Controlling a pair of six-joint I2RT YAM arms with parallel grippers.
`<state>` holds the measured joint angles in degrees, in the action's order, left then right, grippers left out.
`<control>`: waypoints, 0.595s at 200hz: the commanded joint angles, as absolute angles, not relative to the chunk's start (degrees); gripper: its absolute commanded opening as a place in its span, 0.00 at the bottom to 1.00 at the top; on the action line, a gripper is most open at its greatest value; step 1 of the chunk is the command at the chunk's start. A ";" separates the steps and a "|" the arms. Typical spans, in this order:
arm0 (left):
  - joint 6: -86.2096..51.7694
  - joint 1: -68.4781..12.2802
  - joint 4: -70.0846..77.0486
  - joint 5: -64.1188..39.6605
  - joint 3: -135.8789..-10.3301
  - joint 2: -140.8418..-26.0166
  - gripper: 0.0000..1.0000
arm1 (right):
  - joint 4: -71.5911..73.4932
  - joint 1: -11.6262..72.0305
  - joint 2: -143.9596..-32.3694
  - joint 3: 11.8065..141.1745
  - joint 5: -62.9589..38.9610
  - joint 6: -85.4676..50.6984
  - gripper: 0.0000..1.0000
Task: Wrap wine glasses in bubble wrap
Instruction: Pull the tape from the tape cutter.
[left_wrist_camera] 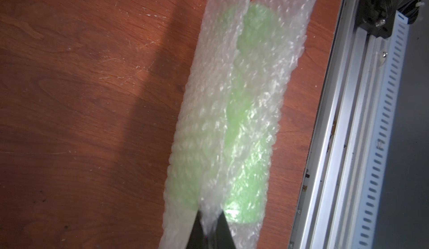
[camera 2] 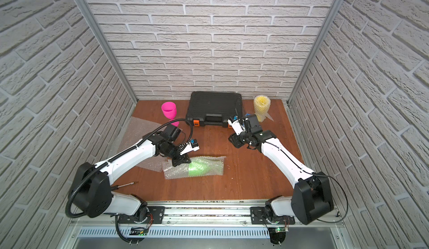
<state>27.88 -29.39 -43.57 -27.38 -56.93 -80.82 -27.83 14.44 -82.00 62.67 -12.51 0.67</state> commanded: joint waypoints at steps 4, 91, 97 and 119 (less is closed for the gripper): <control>29.43 -29.65 -45.09 -26.58 -56.26 -78.81 0.00 | -28.75 10.22 -89.00 69.72 -8.85 -14.27 0.41; 30.12 -29.56 -43.47 -26.82 -54.11 -77.72 0.00 | -25.70 1.27 -107.26 81.68 -7.68 -24.54 0.29; 30.22 -29.56 -43.55 -26.92 -54.07 -77.84 0.00 | -26.03 1.30 -108.32 82.73 -7.51 -24.52 0.30; 30.39 -29.59 -43.62 -26.89 -54.18 -78.25 0.00 | -26.31 1.28 -111.61 85.77 -7.40 -24.65 0.29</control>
